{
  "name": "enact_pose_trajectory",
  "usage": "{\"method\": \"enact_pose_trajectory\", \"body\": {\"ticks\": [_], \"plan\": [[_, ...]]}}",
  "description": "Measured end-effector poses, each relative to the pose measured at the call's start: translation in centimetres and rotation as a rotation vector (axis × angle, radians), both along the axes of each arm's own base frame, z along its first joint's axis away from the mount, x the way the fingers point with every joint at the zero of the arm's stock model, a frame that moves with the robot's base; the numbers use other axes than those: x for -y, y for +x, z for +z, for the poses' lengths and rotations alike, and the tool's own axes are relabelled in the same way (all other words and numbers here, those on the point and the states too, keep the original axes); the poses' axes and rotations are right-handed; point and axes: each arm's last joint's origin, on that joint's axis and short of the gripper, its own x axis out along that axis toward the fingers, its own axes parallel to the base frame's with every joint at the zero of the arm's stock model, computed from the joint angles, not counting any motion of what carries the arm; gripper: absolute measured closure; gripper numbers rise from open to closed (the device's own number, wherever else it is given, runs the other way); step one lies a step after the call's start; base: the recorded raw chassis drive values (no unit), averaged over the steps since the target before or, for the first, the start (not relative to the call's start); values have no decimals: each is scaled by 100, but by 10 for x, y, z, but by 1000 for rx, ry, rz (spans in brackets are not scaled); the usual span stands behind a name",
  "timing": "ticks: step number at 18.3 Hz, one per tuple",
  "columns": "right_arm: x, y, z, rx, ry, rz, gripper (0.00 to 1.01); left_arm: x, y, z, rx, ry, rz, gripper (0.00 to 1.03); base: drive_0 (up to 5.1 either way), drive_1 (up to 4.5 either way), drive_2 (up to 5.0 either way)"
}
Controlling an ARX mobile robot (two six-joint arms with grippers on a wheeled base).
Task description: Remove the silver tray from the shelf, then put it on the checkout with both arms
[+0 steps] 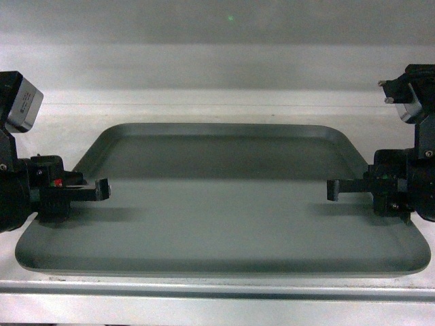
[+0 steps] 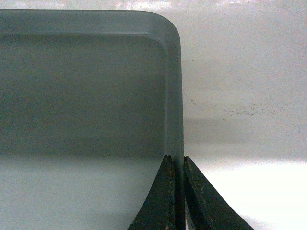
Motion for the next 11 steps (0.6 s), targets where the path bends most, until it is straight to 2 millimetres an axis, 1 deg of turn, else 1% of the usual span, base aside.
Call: {"method": "enact_pose_trajectory", "body": {"ticks": [4, 11], "plan": [[7, -6, 20, 66, 6, -12, 99, 3, -5, 15, 37, -10, -8, 99, 0, 0, 0], [17, -23, 54, 151, 25, -10, 99, 4, -19, 54, 105, -20, -15, 99, 0, 0, 0]]}}
